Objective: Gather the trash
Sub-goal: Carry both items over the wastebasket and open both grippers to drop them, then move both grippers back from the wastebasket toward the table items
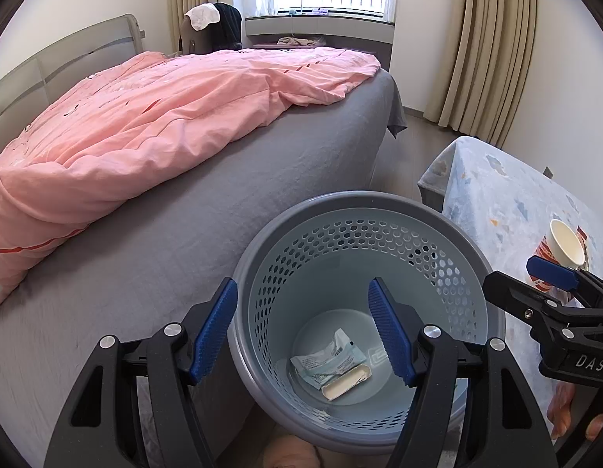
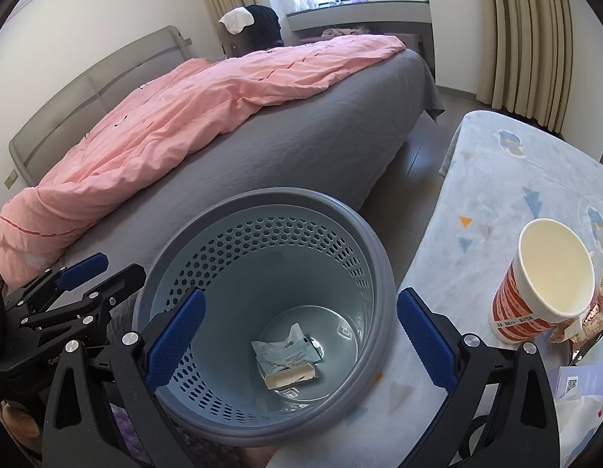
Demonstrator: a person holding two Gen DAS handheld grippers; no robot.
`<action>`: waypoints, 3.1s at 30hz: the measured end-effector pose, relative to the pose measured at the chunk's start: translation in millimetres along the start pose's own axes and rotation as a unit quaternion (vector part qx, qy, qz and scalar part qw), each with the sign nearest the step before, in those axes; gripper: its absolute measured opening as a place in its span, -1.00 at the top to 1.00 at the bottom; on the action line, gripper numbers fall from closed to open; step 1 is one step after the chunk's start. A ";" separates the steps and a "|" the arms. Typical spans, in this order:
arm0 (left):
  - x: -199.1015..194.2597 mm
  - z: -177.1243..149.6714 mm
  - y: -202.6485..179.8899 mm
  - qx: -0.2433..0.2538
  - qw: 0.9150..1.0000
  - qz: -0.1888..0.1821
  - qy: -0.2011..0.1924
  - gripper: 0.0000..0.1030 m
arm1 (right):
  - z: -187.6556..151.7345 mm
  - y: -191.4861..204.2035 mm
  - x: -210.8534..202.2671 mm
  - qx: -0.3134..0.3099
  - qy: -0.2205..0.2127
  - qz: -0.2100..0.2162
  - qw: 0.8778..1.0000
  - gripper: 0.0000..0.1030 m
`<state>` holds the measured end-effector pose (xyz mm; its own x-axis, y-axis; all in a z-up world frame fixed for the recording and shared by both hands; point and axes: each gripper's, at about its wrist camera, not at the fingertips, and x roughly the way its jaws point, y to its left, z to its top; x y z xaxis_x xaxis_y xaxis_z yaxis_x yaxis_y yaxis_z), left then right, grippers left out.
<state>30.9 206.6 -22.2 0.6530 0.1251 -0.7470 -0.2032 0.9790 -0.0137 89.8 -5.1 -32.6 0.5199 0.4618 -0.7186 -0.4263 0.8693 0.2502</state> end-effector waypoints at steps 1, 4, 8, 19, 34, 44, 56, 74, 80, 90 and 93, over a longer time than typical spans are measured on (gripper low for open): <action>-0.1 0.0 -0.1 0.000 1.000 0.000 0.000 -0.30 | -0.1 0.1 -0.7 0.000 -0.001 0.000 1.000 -0.88; -1.5 -0.3 -1.1 0.001 1.000 0.001 -0.002 -0.30 | -0.6 0.3 -3.1 0.002 -0.002 -0.001 1.000 -0.88; -3.7 -0.6 -2.4 0.003 1.000 0.000 -0.005 -0.30 | -1.9 -0.7 -6.2 0.005 -0.002 -0.002 1.000 -0.88; -10.7 -1.0 -10.0 0.008 1.000 -0.005 -0.013 -0.30 | -7.3 -3.9 -21.8 0.011 -0.009 -0.010 1.000 -0.88; -28.3 -3.5 -37.2 0.024 0.999 -0.027 -0.033 -0.30 | -23.4 -27.6 -61.6 0.036 -0.028 -0.042 0.998 -0.88; -40.5 -7.1 -62.7 0.039 0.997 -0.046 -0.046 -0.31 | -48.8 -60.6 -95.2 0.075 -0.036 -0.070 0.994 -0.88; -51.1 -18.4 -102.7 0.061 0.994 -0.073 -0.049 -0.32 | -76.9 -97.6 -132.9 0.112 -0.049 -0.106 0.987 -0.88; -56.8 -36.0 -152.5 0.104 0.987 -0.114 -0.044 -0.33 | -123.2 -144.5 -174.2 0.162 -0.054 -0.164 0.972 -0.88; -58.0 -40.2 -170.3 0.116 0.984 -0.128 -0.042 -0.33 | -140.2 -161.9 -180.5 0.186 -0.046 -0.180 0.965 -0.88; -56.5 -45.9 -191.6 0.135 0.980 -0.141 -0.036 -0.34 | -155.1 -188.9 -170.0 0.200 -0.022 -0.197 0.960 -0.88; -53.5 -46.4 -196.1 0.139 0.980 -0.141 -0.032 -0.34 | -155.1 -196.0 -161.5 0.202 -0.013 -0.197 0.959 -0.88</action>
<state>1.9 0.5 -10.4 0.7007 -0.1550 -0.6964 0.1925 0.9810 -0.0247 -25.4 -277.3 -66.2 0.6028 0.0823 -0.7937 0.1272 0.9720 0.1974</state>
